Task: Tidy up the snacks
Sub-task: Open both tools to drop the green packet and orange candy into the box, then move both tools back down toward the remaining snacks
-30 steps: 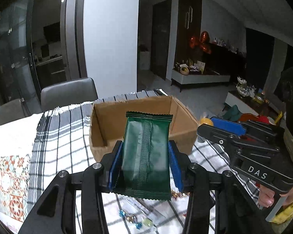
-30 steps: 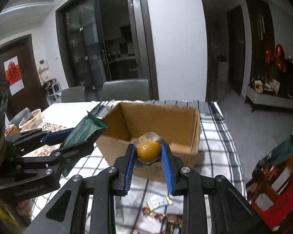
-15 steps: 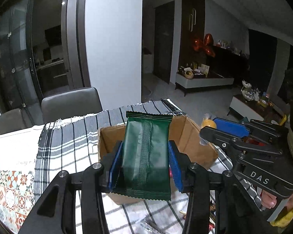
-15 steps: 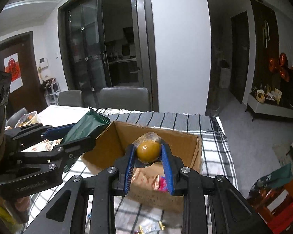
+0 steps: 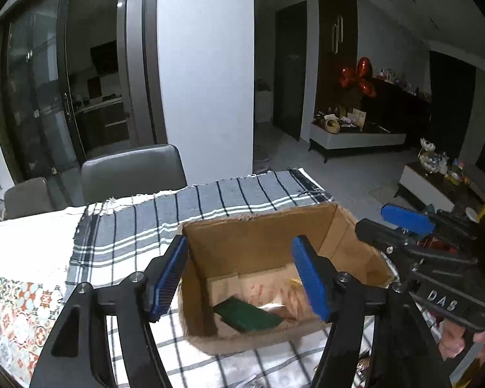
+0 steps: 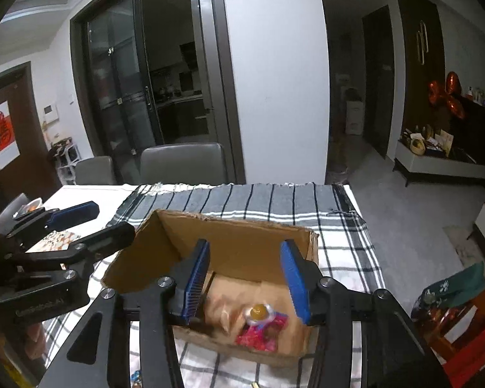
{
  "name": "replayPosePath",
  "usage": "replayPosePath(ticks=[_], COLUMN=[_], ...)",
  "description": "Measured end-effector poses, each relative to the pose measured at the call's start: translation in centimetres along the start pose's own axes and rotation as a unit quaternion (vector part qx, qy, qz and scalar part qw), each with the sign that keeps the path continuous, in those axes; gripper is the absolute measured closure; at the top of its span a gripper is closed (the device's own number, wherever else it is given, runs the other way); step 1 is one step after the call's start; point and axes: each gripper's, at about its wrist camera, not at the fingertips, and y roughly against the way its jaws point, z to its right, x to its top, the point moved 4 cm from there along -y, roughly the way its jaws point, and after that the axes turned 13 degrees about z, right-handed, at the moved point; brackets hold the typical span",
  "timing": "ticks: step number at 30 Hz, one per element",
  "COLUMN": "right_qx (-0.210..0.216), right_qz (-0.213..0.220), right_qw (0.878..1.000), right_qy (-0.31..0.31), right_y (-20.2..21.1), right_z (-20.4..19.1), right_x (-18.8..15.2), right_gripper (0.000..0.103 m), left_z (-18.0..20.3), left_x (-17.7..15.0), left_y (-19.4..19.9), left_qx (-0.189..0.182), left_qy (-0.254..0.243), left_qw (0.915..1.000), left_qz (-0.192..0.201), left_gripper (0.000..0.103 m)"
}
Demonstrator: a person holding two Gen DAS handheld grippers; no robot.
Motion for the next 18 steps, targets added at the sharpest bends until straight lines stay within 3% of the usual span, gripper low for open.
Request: replayPosePath(ticks=[8, 18], right_qx=[0.01, 0.056], right_qz=[0.012, 0.006], right_qw=[1.0, 0.998], right_qy=[0.011, 0.01], right_y=[3.6, 6.8], right_z=[-1.8, -5.4], right_x=[-1.9, -5.1], right_gripper=[0.056, 0.056], left_z=[0.1, -0.2], left_x=[-2.1, -4.6], left_y=[4.1, 9.5], left_qx=[0.003, 0.002], left_qy=[-0.007, -0.019], left_qw=[1.0, 0.9997], left_qz=[0.006, 0.016], left_gripper=[0.037, 0.037])
